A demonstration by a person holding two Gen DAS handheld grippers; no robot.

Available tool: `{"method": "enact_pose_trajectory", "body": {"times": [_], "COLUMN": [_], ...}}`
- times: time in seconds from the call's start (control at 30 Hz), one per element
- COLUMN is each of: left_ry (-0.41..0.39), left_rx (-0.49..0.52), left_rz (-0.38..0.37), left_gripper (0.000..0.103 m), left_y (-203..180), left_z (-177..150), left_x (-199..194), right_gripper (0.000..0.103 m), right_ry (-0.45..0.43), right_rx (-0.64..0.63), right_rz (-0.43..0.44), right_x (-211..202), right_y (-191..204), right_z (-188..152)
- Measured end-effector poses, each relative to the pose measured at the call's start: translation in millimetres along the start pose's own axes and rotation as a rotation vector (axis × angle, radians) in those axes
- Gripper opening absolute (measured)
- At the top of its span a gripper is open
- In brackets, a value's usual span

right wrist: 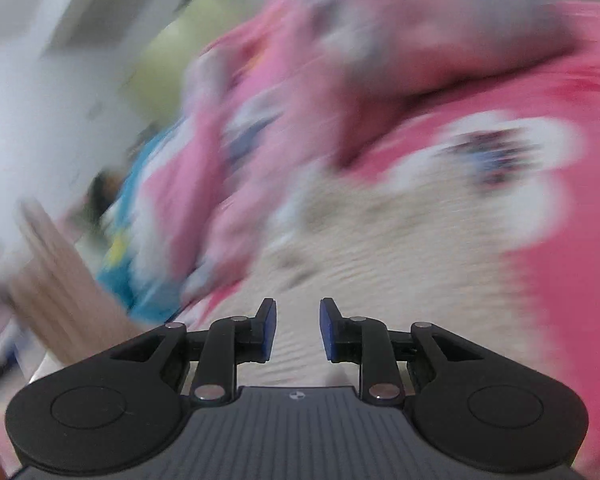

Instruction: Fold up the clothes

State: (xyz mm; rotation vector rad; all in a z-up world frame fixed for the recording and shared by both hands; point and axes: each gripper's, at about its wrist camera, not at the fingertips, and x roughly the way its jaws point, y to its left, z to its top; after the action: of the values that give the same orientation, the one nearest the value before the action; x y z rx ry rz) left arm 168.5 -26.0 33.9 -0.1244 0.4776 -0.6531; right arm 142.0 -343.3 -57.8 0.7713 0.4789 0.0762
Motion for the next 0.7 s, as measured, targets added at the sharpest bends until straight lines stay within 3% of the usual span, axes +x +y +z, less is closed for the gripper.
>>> {"method": "enact_pose_trajectory", "body": {"times": [0.07,0.13,0.3,0.43,0.5,0.57,0.63,0.67,0.7], "left_ry": [0.093,0.149,0.185,0.172,0.120,0.059,0.037,0.060,0.095], "left_rx": [0.069,0.087,0.078,0.104,0.190,0.344,0.482,0.479,0.425], "left_rz": [0.011,0.073,0.265,0.478,0.647,0.860,1.051,1.072,1.031], "left_gripper": [0.070,0.071,0.071,0.071,0.071,0.072,0.079,0.079,0.079], "left_y": [-8.2,-3.1,43.6,81.2,92.3,98.3,109.7,118.4,127.8], "left_z": [-30.6,-45.2,-24.4,7.7,21.4,24.6,19.8,15.4,10.2], "left_x": [13.2,13.1,-23.7,-63.6,-86.1,-97.9,-99.0,-97.3,-95.3], "right_gripper": [0.027,0.027,0.042,0.044,0.044,0.045,0.044,0.045,0.045], "right_ry": [-0.003,0.029,0.174,0.343,0.404,0.448,0.468,0.476,0.488], "right_rx": [0.050,0.066,0.082,0.114,0.108,0.098,0.085,0.084,0.082], "right_rz": [-0.041,-0.040,0.024,0.051,0.023,-0.024,-0.046,-0.051,-0.051], "right_x": [-21.9,-27.2,-5.1,23.8,33.1,40.5,43.6,45.1,47.8], "right_y": [-23.1,-30.3,-14.5,2.8,7.5,10.4,11.3,11.9,12.7], "right_z": [4.9,6.9,6.1,-5.6,-14.1,-20.5,-23.9,-24.9,-25.9]}}
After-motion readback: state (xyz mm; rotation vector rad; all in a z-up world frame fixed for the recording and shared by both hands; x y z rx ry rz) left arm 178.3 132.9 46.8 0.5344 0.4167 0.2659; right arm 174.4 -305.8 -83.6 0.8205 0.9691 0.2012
